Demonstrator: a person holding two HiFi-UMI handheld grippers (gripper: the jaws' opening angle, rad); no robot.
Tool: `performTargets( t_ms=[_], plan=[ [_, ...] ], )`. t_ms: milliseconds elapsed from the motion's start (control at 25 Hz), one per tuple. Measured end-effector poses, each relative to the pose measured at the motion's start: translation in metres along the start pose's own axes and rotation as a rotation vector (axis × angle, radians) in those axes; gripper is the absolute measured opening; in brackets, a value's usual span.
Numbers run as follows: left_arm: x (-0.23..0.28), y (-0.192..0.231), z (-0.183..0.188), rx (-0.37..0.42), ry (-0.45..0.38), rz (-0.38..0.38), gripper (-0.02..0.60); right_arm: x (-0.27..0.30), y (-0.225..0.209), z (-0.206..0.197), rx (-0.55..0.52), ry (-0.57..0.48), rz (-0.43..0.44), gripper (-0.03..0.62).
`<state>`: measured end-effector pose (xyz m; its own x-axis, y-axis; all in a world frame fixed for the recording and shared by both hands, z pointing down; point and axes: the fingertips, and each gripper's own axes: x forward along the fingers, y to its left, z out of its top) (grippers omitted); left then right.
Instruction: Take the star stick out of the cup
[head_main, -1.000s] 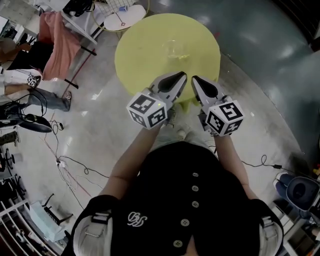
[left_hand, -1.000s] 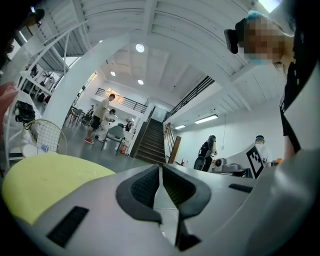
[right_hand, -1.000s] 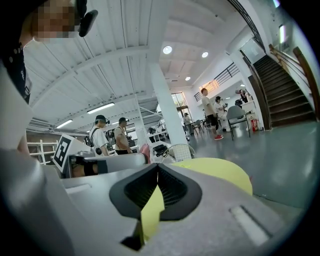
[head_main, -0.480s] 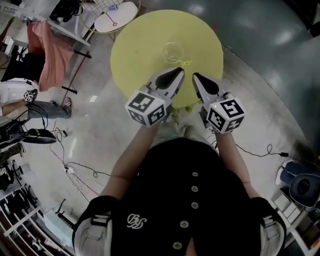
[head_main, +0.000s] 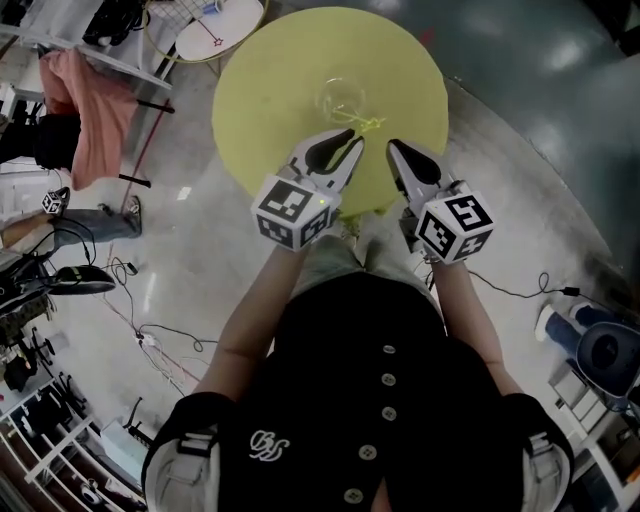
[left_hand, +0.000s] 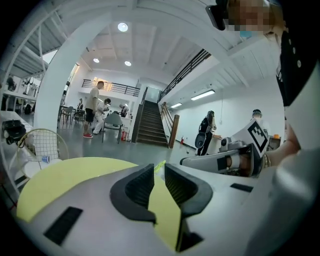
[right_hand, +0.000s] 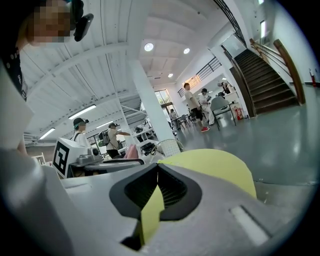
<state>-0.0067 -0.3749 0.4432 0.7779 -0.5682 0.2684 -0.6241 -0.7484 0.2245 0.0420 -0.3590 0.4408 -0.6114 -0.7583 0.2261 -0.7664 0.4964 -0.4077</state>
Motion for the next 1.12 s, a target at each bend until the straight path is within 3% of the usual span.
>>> performTargets(
  t_ms=[120, 400, 640, 920, 1120],
  plan=[
    [0.007, 0.005, -0.01, 0.039, 0.048, -0.01, 0.092, 0.005, -0.005, -0.002, 0.007, 0.004, -0.011, 0.003],
    [0.017, 0.017, -0.023, 0.256, 0.139, 0.041, 0.107, 0.002, -0.013, -0.002, 0.018, 0.017, -0.04, 0.004],
    [0.031, 0.03, -0.036, 0.296, 0.178, 0.032, 0.107, 0.004, -0.023, -0.011, 0.061, 0.032, -0.057, 0.004],
    [0.043, 0.034, -0.045, 0.446, 0.256, 0.025, 0.107, 0.005, -0.028, -0.014, 0.084, 0.04, -0.079, 0.004],
    [0.053, 0.038, -0.045, 0.419, 0.256, 0.003, 0.107, 0.005, -0.029, -0.017, 0.098, 0.044, -0.094, 0.004]
  ],
)
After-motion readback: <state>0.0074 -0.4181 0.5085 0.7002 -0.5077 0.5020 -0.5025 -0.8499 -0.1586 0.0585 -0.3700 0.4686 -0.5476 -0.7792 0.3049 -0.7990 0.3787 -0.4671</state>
